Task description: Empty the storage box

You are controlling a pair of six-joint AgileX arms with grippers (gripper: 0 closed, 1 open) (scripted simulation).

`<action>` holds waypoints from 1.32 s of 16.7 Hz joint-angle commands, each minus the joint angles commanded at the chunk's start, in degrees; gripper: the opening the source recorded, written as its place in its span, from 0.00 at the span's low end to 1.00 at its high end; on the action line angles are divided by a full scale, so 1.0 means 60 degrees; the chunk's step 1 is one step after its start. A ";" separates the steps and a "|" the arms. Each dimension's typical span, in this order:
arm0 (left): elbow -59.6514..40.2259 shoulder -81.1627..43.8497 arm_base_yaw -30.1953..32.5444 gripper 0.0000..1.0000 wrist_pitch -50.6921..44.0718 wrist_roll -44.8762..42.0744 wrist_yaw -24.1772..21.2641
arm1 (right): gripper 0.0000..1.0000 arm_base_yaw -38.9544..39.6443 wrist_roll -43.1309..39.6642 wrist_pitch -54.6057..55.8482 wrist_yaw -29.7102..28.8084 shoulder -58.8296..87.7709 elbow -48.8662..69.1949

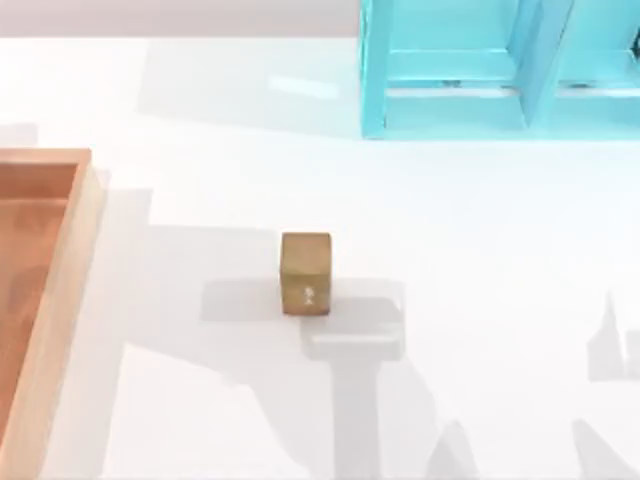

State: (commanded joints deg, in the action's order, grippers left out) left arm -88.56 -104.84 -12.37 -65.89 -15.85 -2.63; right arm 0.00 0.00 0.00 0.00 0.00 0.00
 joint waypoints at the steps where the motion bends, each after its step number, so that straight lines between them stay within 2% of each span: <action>1: -0.0477 0.0314 -0.0018 0.00 -0.0550 -0.0055 -0.0061 | 1.00 0.0000 0.0000 0.0000 0.0000 0.0000 0.0000; 5: -0.2041 0.0586 0.0075 0.00 -0.2613 -0.0112 -0.0112 | 1.00 0.0000 0.0000 0.0000 0.0000 0.0000 0.0000; 8: -0.2608 -0.0214 0.0182 0.00 -0.3324 0.0049 0.0090 | 1.00 0.0000 0.0000 0.0000 0.0000 0.0000 0.0000; 11: -0.2895 -0.0898 0.0150 0.00 -0.3248 0.0222 0.0444 | 1.00 0.0000 0.0000 0.0000 0.0000 0.0000 0.0000; 17: -0.2998 -0.1055 0.0267 0.00 -0.3149 0.0245 0.0451 | 1.00 0.0000 0.0000 0.0000 0.0000 0.0000 0.0000; 22: -0.4876 -0.2520 0.2055 0.00 -0.2602 0.0487 0.0545 | 1.00 0.0000 0.0000 0.0000 0.0000 0.0000 0.0000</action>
State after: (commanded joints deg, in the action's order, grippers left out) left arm -117.82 -119.96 -0.04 -81.50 -12.93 0.64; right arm 0.00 0.00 0.00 0.00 0.00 0.00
